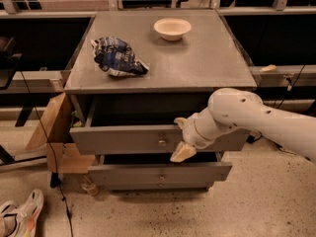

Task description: Open top drawer

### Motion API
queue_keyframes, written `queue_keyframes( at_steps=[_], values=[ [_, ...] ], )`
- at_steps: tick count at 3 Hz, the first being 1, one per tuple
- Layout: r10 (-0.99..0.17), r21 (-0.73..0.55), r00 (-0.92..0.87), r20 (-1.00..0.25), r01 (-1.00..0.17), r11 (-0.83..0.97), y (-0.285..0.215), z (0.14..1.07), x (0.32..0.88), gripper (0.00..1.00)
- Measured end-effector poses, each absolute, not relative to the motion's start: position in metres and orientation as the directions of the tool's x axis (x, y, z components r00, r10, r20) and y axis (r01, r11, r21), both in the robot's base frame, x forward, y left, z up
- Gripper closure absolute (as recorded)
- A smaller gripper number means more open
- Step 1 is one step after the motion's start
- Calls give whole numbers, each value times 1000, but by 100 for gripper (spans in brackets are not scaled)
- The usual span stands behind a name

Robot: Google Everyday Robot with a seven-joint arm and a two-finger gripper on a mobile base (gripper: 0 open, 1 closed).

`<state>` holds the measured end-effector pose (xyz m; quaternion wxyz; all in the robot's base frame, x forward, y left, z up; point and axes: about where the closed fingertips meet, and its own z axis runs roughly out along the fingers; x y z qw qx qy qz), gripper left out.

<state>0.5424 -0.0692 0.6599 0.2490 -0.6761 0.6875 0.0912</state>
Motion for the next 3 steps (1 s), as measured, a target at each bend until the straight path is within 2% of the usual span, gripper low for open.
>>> queue_keyframes(
  at_steps=[2, 3],
  values=[
    [-886, -211, 35, -462, -975, 72, -70, 675, 543, 86],
    [-886, -212, 35, -462, -975, 71, -72, 683, 543, 100]
  ],
)
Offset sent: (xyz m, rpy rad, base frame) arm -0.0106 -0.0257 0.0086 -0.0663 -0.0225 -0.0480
